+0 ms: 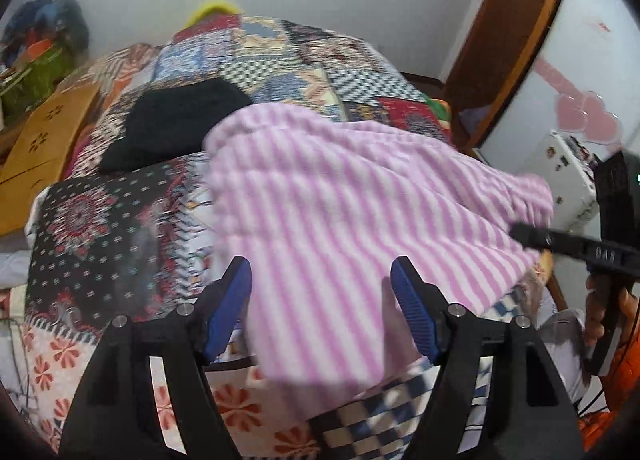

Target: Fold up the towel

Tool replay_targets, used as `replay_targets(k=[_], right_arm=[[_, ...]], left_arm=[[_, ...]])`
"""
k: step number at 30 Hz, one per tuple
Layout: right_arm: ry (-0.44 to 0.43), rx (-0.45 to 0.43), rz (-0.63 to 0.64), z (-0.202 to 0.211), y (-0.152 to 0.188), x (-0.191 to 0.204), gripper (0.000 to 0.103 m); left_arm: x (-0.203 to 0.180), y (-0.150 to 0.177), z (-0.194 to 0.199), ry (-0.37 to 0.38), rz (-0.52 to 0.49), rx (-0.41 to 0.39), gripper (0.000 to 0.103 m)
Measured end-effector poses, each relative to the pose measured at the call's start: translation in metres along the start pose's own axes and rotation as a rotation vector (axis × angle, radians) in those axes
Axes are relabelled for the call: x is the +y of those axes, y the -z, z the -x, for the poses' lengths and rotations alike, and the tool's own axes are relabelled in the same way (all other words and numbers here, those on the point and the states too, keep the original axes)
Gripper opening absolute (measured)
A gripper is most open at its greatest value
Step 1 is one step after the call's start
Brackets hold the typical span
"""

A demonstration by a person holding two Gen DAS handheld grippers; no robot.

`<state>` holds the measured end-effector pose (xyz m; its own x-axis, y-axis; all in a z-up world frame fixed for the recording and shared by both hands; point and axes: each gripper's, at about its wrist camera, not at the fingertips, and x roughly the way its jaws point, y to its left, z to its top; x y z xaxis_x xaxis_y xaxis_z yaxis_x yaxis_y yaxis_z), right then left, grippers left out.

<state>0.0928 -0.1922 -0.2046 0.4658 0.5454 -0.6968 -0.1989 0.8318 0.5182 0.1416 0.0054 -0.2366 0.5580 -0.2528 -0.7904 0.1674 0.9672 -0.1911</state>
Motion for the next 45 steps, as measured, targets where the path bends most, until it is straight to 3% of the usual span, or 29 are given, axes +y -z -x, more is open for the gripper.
replay_targets(k=[4, 14, 19, 25, 32, 35, 39, 45], right_arm=[[0.029, 0.034, 0.020, 0.002, 0.004, -0.004, 0.027], [0.107, 0.043, 0.118, 0.023, 0.005, -0.001, 0.044], [0.110, 0.100, 0.126, 0.008, 0.013, -0.005, 0.047], [0.115, 0.128, 0.179, -0.014, 0.011, -0.008, 0.056], [0.117, 0.110, 0.160, -0.028, -0.016, -0.036, 0.057], [0.171, 0.093, 0.173, -0.036, -0.035, -0.051, 0.057], [0.229, 0.085, 0.207, -0.052, -0.066, -0.069, 0.057], [0.232, 0.035, 0.208, -0.042, -0.097, -0.080, 0.056]], left_arm=[[0.026, 0.002, 0.005, -0.061, 0.049, -0.005, 0.079], [0.083, 0.011, -0.019, -0.208, 0.127, 0.068, 0.079], [0.090, 0.021, -0.041, -0.133, 0.188, 0.134, 0.079], [0.070, 0.019, -0.042, -0.123, 0.146, 0.141, 0.075], [0.032, 0.015, -0.037, -0.140, 0.049, 0.140, 0.069], [0.009, 0.010, -0.042, -0.125, 0.003, 0.136, 0.069], [-0.025, -0.002, -0.056, -0.082, -0.034, 0.141, 0.069], [-0.080, -0.017, -0.088, 0.062, -0.090, 0.170, 0.069]])
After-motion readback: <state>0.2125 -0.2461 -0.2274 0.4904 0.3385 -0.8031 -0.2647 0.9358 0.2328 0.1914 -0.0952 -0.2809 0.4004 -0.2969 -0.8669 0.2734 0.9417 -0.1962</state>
